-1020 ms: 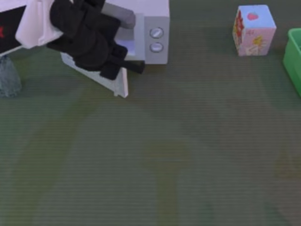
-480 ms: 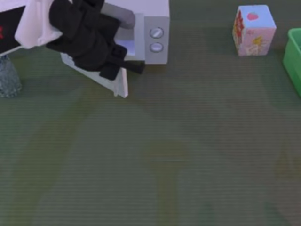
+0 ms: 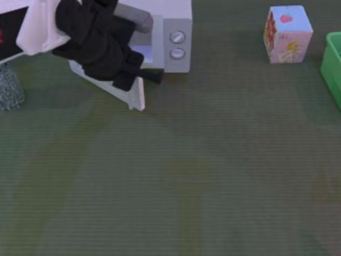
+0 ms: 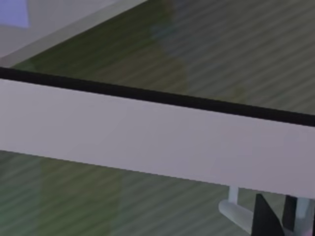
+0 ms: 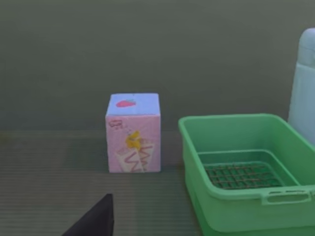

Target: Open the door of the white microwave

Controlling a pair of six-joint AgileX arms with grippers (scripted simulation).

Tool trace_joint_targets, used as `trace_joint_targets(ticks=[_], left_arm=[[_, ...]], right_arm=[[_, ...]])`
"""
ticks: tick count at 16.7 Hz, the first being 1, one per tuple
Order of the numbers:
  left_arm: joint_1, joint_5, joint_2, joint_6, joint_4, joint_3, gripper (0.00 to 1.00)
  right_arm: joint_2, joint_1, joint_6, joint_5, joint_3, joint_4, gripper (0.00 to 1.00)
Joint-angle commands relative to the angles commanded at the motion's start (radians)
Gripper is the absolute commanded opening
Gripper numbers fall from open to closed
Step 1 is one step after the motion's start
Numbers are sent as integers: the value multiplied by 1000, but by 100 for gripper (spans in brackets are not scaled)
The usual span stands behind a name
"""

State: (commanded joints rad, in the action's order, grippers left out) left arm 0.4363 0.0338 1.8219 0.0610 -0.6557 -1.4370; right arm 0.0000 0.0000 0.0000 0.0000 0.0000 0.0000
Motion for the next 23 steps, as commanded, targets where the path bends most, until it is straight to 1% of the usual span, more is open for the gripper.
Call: trace_joint_targets(ticks=[7,10,16,23], left_arm=[[0,0,0,0,0,0,0],[0,14,-6,11,1,8,0],[-49,80,-56,138,0,69,0],[-51,84,-60,145,1,72,0]], right_arm=[[0,0,0,0,0,0,100],[0,0,0,0,0,0,100],[0,0,0,0,0,0,100],[0,0,0,0,0,0,100]])
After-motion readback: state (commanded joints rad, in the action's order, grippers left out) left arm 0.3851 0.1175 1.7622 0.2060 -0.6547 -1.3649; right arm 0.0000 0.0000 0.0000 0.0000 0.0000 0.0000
